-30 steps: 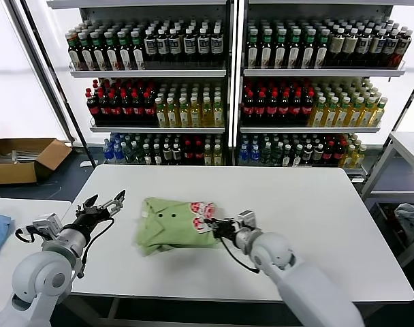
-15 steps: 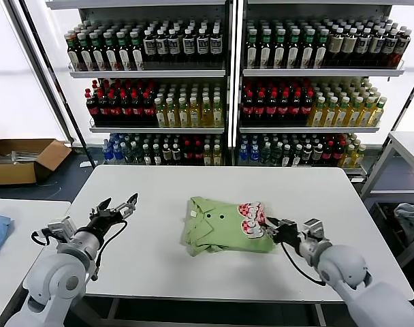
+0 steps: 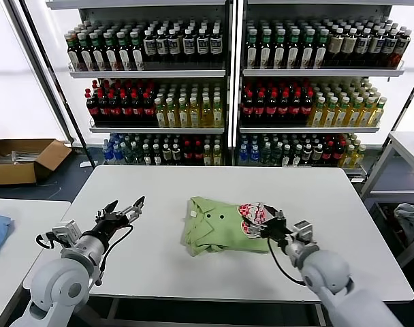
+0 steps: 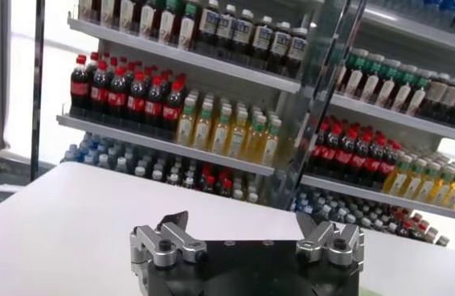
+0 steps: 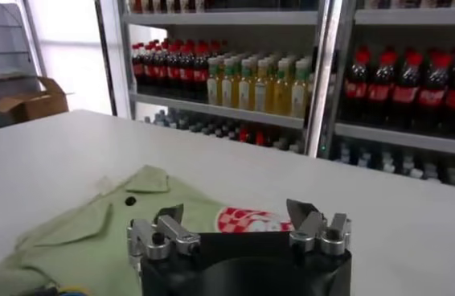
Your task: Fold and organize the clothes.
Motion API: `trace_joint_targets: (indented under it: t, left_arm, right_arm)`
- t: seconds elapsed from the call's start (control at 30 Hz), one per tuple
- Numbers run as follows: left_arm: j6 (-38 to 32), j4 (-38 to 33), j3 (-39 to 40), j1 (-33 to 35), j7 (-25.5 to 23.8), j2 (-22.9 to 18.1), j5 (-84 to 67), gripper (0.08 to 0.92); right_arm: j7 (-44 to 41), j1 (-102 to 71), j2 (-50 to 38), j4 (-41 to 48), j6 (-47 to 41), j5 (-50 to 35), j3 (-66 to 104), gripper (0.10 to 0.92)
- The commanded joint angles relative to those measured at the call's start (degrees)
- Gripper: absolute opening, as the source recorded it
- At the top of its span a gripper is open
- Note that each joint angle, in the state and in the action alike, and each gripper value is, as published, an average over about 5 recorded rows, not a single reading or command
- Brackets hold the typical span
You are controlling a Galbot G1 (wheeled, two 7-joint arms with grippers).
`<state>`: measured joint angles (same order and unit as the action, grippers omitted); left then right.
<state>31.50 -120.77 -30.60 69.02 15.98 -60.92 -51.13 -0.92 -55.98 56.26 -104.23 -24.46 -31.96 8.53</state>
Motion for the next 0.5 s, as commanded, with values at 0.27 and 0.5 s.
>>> trace_joint_targets:
  t: [0.27, 0.5]
  left_arm:
    - [-1.6, -0.7, -1.8, 4.9, -4.0, -0.8, 2.6, 0.823]
    - [-1.9, -0.1, -3.2, 4.2, -5.0, 0.2, 1.8, 0.823]
  right_arm:
    - [7.1, 9.9, 11.1, 9.9, -8.4, -2.1, -12.4, 0.823]
    - [5.1, 4.7, 3.4, -4.2, -4.0, -5.1, -1.2, 0.823]
